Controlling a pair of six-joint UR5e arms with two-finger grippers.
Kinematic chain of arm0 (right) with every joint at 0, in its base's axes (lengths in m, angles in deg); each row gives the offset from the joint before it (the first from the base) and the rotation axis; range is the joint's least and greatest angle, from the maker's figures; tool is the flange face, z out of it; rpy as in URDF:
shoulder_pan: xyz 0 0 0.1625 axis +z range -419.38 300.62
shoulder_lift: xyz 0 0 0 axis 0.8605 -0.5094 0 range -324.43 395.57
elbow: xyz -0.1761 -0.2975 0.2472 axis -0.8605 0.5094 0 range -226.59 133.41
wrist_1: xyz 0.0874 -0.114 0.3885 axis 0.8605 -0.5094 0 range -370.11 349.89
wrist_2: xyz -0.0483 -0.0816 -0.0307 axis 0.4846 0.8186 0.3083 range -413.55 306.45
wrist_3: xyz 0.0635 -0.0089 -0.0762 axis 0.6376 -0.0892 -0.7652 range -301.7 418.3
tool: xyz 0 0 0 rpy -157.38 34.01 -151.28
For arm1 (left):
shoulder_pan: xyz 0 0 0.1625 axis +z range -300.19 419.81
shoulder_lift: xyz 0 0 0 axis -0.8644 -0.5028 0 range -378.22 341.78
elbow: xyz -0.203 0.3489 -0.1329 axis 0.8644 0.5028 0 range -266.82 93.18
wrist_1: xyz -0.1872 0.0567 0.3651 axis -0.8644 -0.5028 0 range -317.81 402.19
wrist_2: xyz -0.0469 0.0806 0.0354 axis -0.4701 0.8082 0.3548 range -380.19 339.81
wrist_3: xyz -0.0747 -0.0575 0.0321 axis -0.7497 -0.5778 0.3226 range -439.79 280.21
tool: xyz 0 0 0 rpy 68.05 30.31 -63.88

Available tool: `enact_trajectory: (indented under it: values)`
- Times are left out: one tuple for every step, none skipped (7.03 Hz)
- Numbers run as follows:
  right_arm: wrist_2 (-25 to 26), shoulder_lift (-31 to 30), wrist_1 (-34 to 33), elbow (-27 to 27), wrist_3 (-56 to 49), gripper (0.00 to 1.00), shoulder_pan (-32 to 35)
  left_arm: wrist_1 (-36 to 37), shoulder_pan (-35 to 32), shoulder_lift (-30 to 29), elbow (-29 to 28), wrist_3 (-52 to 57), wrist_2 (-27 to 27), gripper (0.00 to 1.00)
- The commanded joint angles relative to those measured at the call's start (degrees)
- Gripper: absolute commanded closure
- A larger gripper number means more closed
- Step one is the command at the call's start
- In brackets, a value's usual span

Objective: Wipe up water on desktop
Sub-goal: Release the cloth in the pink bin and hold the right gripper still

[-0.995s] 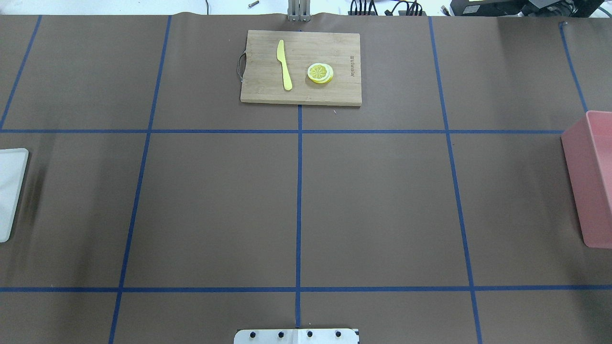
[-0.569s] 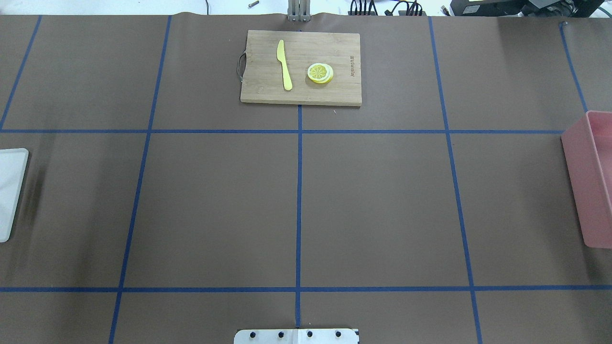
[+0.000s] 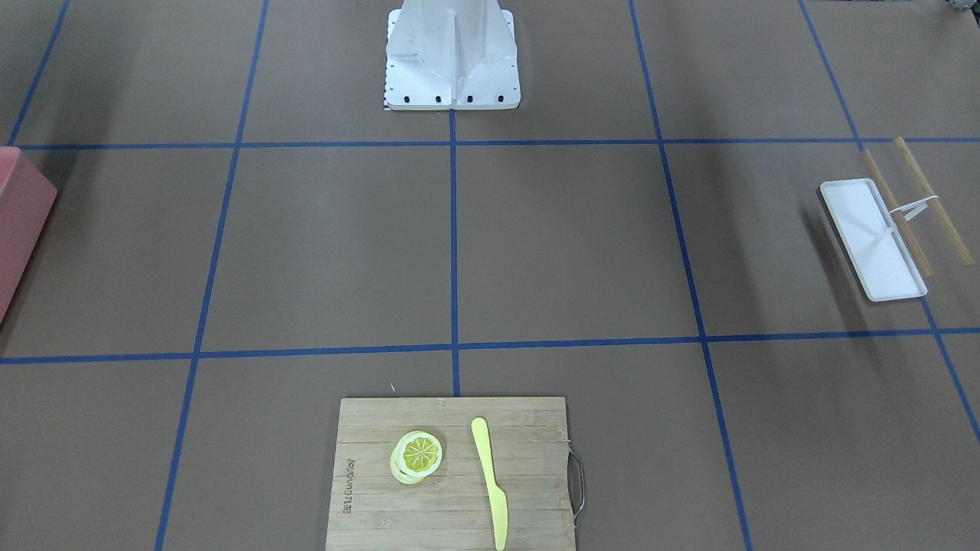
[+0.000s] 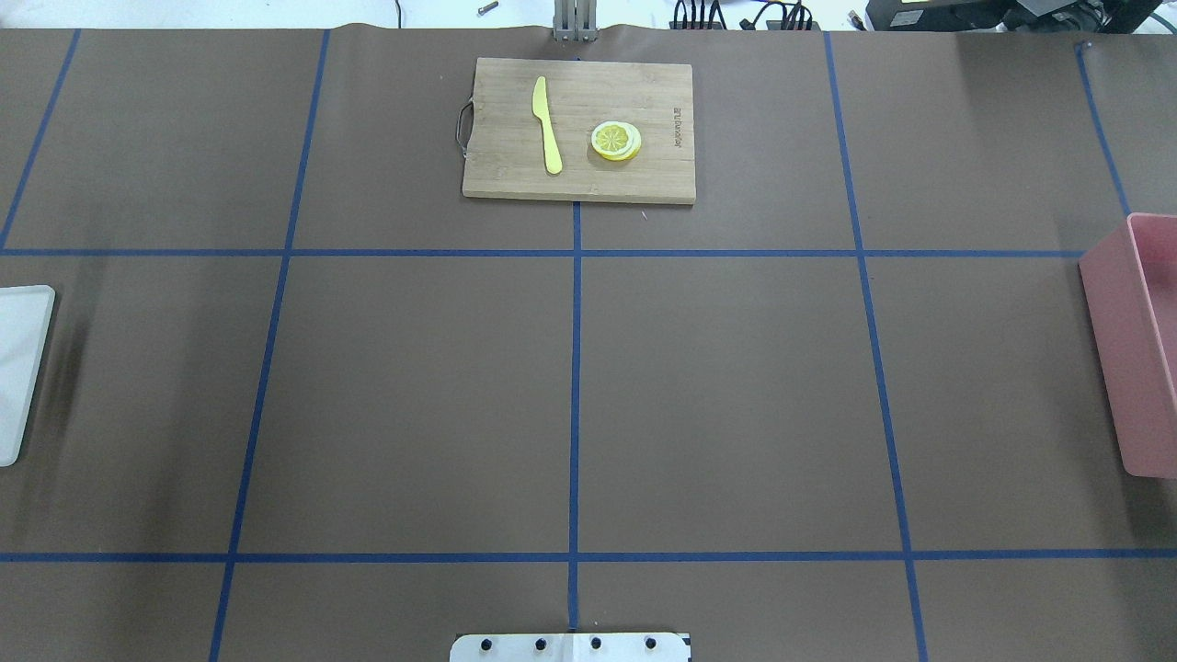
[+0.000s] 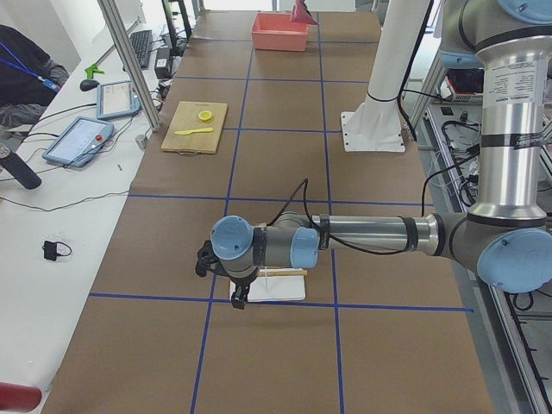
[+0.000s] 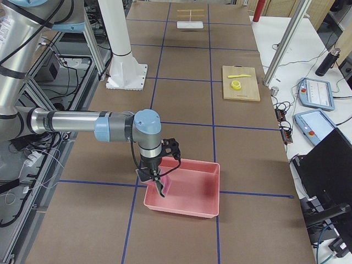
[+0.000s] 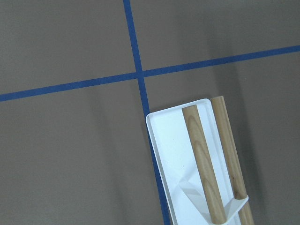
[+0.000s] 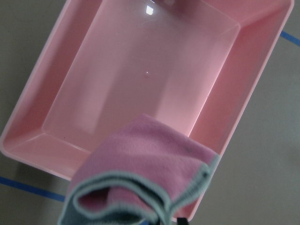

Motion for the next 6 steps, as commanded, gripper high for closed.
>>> enact_trajectory:
  values:
    - [0.31,0.87,0.52,0.23,-0.85,0.00,0.00,0.00,0.00,0.00,-0.01,0.00,0.00,0.01]
    - [0.40,0.88,2.44,0.23,-0.86,0.00,0.08,0.00,0.00,0.00,-0.27,0.09,0.00,0.01]
    - [0.22,0.96,2.72,0.23,-0.95,0.00,0.00,-0.09,0.00,0.00,-0.36,0.09,0.00,0.01]
    - [-0.04,1.05,2.90,0.23,-1.12,0.00,0.08,-0.09,0.00,0.00,-0.45,0.09,0.00,0.01]
    - [-0.04,0.62,2.90,0.32,-1.56,0.00,0.00,-0.09,0.00,0.09,-0.53,0.09,-0.08,0.01]
    - [0.31,0.87,2.99,2.23,-1.65,0.00,0.08,-0.09,0.00,0.09,-0.62,0.09,0.00,0.01]
